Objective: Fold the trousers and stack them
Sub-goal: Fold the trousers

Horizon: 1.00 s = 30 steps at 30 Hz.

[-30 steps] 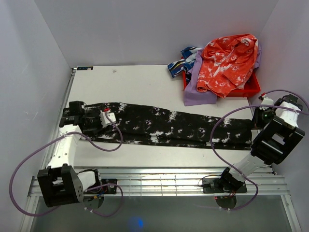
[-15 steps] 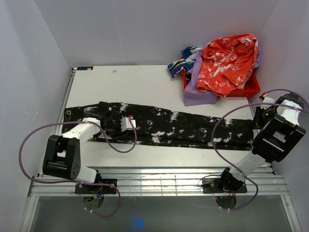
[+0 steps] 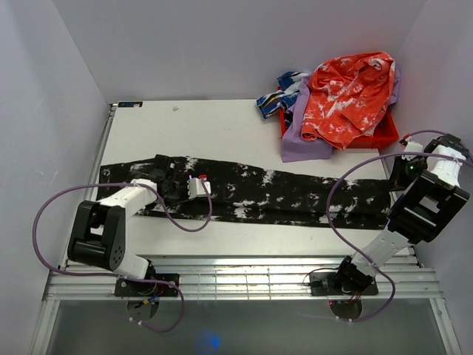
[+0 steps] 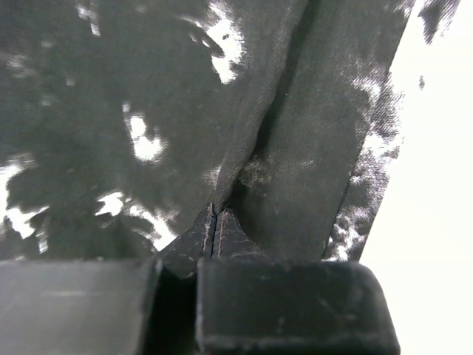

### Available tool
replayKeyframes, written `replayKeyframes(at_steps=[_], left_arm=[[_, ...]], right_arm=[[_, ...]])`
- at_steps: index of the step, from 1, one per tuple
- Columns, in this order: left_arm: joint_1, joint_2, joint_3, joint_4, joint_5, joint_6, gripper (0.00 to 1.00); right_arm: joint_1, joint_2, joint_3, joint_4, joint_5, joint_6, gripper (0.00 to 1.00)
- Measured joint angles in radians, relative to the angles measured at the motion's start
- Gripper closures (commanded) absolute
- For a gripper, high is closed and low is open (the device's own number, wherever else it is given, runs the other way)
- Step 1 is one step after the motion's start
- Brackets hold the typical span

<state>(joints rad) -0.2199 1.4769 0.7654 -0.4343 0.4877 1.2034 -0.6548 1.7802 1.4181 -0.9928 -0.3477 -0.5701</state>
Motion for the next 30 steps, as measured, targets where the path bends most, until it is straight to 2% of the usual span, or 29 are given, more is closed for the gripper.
replayKeyframes(at_steps=[5,11,14,17,19,23,29,30], left_arm=[[0.000,-0.105,0.016,-0.021,0.006,-0.061,1.00],[0.005,-0.198,0.142,-0.037,0.009,-0.181,1.00],[0.008,-0.232,0.159,-0.040,0.023,-0.228,1.00],[0.008,-0.268,0.151,-0.082,0.058,-0.245,1.00],[0.008,-0.299,0.117,-0.102,0.080,-0.242,1.00],[0.008,-0.354,0.010,-0.173,0.105,-0.192,1.00],[-0.004,-0.340,-0.135,-0.230,0.113,-0.127,1.00],[-0.008,-0.328,-0.147,-0.229,0.113,-0.124,0.97]], right_arm=[[0.021,0.040,0.150,-0.058,-0.019,0.014,0.92],[0.030,0.096,0.400,-0.141,-0.060,0.022,0.92],[0.031,0.116,0.521,-0.182,-0.084,0.020,0.92],[0.034,0.109,0.561,-0.188,-0.092,0.004,0.92],[0.033,0.091,0.522,-0.181,-0.081,-0.018,0.92],[0.029,0.038,0.327,-0.149,-0.020,-0.085,0.92],[0.010,0.004,0.035,-0.048,0.096,-0.166,0.92],[0.008,0.003,0.009,-0.034,0.112,-0.173,0.92]])
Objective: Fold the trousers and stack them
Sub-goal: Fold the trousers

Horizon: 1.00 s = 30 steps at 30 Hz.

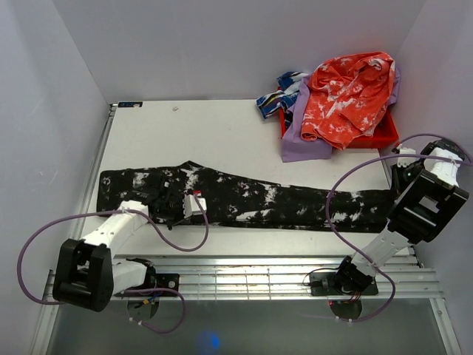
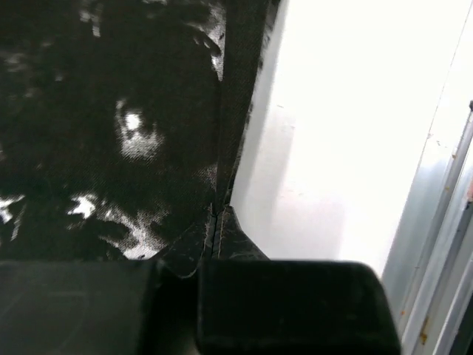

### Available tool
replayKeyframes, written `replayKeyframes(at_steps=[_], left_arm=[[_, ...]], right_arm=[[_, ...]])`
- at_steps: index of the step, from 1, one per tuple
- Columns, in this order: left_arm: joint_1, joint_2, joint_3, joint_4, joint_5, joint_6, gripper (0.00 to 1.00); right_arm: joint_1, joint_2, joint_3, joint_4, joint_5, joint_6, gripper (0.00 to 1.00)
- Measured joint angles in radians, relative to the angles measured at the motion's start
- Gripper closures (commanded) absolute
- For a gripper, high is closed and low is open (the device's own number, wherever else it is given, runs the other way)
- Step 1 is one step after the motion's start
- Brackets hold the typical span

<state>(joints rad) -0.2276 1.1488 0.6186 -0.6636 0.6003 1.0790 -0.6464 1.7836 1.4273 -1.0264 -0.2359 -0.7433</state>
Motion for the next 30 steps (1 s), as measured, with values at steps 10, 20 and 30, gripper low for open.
replayKeyframes(at_steps=[10,20,30], left_arm=[[-0.037,0.196,0.002,0.069,0.031,-0.109,0.41],[-0.036,0.116,0.170,-0.031,0.063,-0.270,0.32],[0.120,0.094,0.291,0.029,0.031,-0.530,0.31]], right_arm=[[-0.001,0.003,-0.014,0.060,0.043,-0.008,0.75],[-0.030,0.003,0.099,0.019,0.034,-0.042,0.29],[-0.092,-0.002,0.021,-0.014,-0.005,-0.051,0.54]])
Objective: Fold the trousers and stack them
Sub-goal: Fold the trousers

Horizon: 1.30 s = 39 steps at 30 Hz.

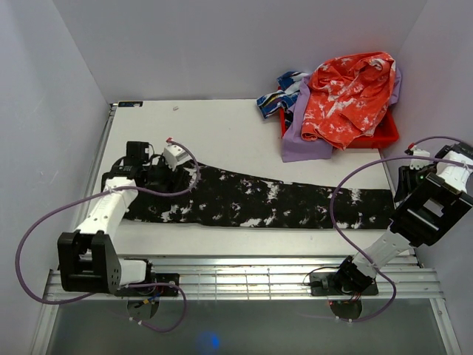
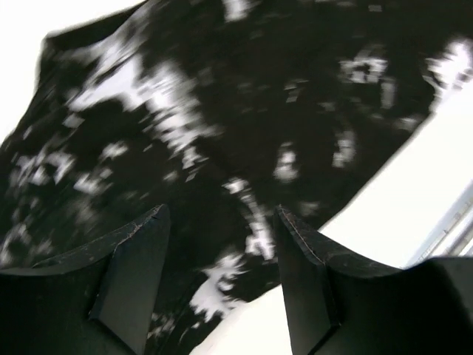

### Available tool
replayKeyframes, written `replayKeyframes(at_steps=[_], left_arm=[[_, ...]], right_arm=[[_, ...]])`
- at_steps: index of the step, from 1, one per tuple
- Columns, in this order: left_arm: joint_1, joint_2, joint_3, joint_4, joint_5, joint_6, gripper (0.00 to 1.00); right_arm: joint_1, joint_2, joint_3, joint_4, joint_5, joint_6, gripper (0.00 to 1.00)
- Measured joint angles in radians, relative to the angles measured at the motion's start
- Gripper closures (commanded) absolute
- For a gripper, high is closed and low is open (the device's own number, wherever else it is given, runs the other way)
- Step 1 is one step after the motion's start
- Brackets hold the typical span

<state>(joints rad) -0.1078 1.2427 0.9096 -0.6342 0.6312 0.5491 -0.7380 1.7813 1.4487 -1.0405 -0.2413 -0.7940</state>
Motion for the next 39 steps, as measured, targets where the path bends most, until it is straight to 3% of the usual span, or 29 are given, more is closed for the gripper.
replayKeyframes(at_steps=[7,23,25,26,28,39], left_arm=[[0.200,0.130,0.031,0.035,-0.026,-0.072,0.31],[0.355,0.225,0.072,0.052,-0.063,-0.093,0.31],[0.359,0.225,0.072,0.055,-0.069,-0.093,0.30],[0.364,0.225,0.072,0.059,-0.072,-0.093,0.30],[0.391,0.230,0.072,0.064,-0.077,-0.095,0.30],[0.724,0.407,0.189,0.013,-0.064,-0.101,0.30]], right_arm=[[-0.007,0.000,-0.085,0.043,-0.051,0.050,0.51],[0.003,0.089,-0.188,0.235,-0.051,0.110,0.55],[0.007,0.093,-0.197,0.247,-0.046,0.111,0.62],[0.007,0.093,-0.199,0.250,-0.044,0.109,0.77],[0.007,0.095,-0.202,0.264,-0.035,0.110,0.92],[0.016,0.066,-0.166,0.140,-0.088,0.079,0.92]])
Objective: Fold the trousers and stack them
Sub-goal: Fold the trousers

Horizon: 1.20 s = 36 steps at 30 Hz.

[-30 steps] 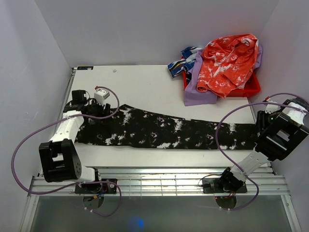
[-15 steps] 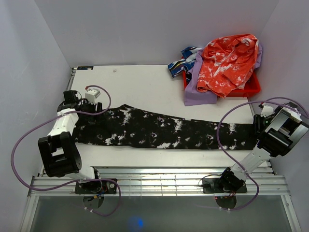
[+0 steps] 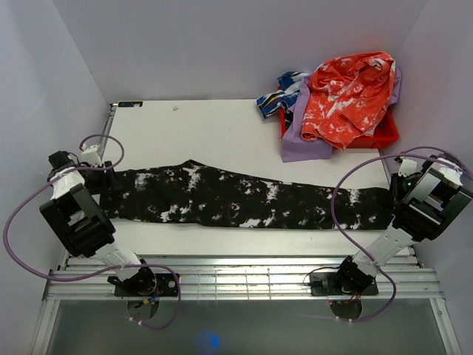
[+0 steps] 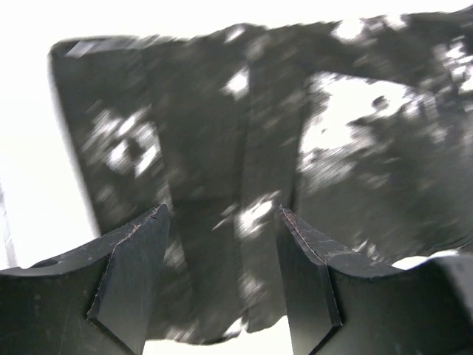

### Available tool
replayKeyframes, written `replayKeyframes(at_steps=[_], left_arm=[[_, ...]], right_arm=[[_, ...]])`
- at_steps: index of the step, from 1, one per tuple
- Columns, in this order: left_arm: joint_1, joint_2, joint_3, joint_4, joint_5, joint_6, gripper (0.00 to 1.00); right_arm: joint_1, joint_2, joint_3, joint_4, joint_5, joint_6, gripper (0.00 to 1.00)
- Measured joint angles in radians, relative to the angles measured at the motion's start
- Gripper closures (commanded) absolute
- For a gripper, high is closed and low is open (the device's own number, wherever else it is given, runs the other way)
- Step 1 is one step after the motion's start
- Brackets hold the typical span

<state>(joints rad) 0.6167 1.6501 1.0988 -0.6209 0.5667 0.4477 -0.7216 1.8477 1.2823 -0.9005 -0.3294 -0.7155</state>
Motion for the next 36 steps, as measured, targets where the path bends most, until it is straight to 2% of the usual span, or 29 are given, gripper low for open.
replayKeyframes(at_steps=[4,10,21,25,26,28,29,30,32,36], left_arm=[[0.061,-0.005,0.000,-0.035,-0.024,0.029,0.30],[0.065,-0.069,-0.031,-0.051,-0.135,0.077,0.30],[0.077,-0.041,-0.066,-0.024,-0.288,0.025,0.32],[0.077,-0.003,-0.079,-0.024,-0.288,0.001,0.48],[0.077,0.006,-0.079,-0.024,-0.283,-0.005,0.60],[0.077,0.015,-0.079,-0.026,-0.269,-0.014,0.74],[0.078,0.015,-0.077,-0.033,-0.254,-0.018,0.86],[0.078,0.015,-0.073,-0.038,-0.246,-0.018,0.90],[0.078,0.014,-0.052,-0.057,-0.233,-0.019,0.95],[0.078,-0.001,-0.007,-0.068,-0.230,0.003,0.96]], right_arm=[[0.000,-0.003,0.027,-0.029,-0.011,0.000,0.92],[0.000,-0.002,0.027,-0.025,0.002,0.001,0.92],[-0.004,0.005,0.027,-0.006,0.023,0.001,0.92],[-0.004,0.005,0.027,-0.006,0.029,0.002,0.92],[-0.004,0.005,0.027,-0.006,0.031,0.002,0.92],[-0.004,0.005,0.027,-0.005,0.034,0.002,0.92],[-0.004,0.005,0.027,-0.005,0.035,0.002,0.92],[-0.004,0.005,0.027,-0.005,0.036,0.002,0.92],[-0.004,0.005,0.029,-0.006,0.036,0.002,0.92],[-0.004,0.006,0.029,-0.006,0.037,0.002,0.92]])
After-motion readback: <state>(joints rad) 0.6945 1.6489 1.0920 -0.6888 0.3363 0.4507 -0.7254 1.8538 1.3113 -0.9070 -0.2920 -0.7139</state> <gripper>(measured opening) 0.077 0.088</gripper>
